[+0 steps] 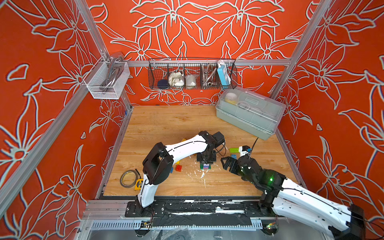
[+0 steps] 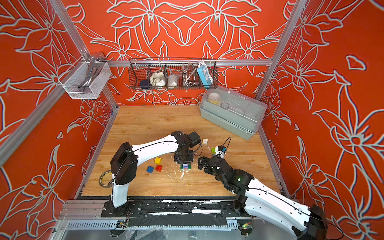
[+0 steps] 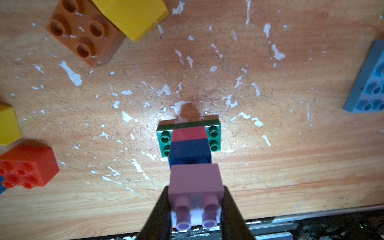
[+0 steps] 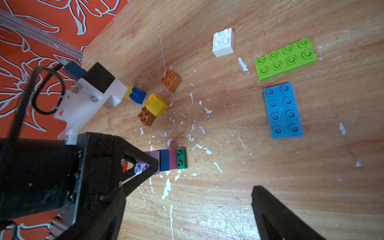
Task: Assemble the number 1 with lego
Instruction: Assemble the lego brick with the lego brick.
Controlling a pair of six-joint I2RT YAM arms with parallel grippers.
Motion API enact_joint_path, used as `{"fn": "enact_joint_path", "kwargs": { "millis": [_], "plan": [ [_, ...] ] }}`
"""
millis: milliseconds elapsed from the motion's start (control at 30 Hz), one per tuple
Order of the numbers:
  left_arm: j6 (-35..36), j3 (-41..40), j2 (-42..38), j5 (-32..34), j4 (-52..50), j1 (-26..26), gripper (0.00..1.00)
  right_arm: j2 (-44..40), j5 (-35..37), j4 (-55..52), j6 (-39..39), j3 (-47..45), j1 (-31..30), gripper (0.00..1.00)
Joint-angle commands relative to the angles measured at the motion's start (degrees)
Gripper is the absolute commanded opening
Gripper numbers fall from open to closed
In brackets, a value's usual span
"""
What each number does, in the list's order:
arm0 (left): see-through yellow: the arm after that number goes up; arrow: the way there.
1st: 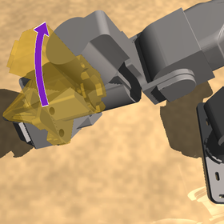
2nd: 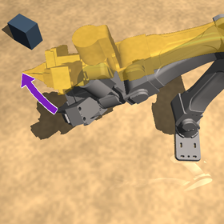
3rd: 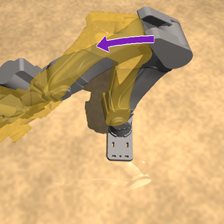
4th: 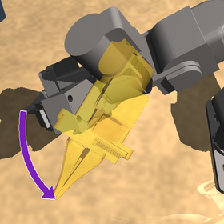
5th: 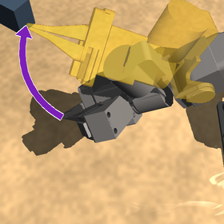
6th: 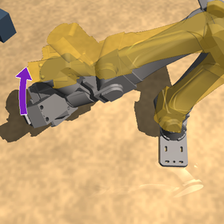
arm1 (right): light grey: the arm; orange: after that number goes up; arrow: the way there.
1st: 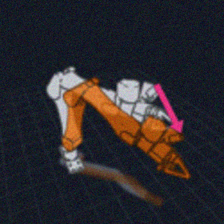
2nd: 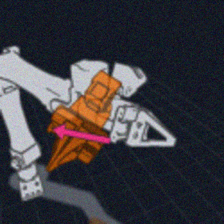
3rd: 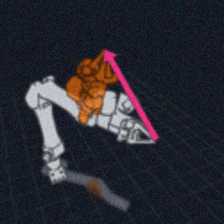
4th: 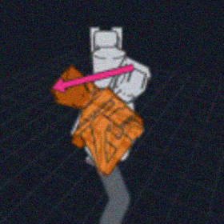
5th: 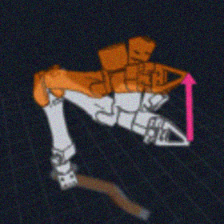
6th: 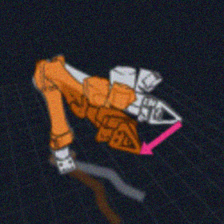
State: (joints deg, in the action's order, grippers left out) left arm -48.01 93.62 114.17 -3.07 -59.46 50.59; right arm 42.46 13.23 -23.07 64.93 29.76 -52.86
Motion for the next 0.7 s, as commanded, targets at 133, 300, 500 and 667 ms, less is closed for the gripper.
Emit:
{"fn": "enact_joint_path", "kwargs": {
  "millis": [133,300,500,667],
  "plan": [
    [0.6,-2.0,1.0,1.3,-1.7,-0.5,0.11,-0.4,0.4,0.5,0.1,-1.1,0.3,1.00],
    [1.1,-2.6,0.8,1.3,-1.3,-1.4,0.12,-0.2,0.4,0.7,0.0,-1.1,0.2,1.00],
    [1.5,-2.5,1.2,1.2,-1.1,-1.7,0.12,-0.2,0.4,0.8,0.1,-1.0,0.3,1.00],
    [1.3,-2.9,1.8,0.5,-0.5,-1.7,0.11,0.0,0.4,0.9,0.0,-1.2,0.3,1.00]
  ]
}}
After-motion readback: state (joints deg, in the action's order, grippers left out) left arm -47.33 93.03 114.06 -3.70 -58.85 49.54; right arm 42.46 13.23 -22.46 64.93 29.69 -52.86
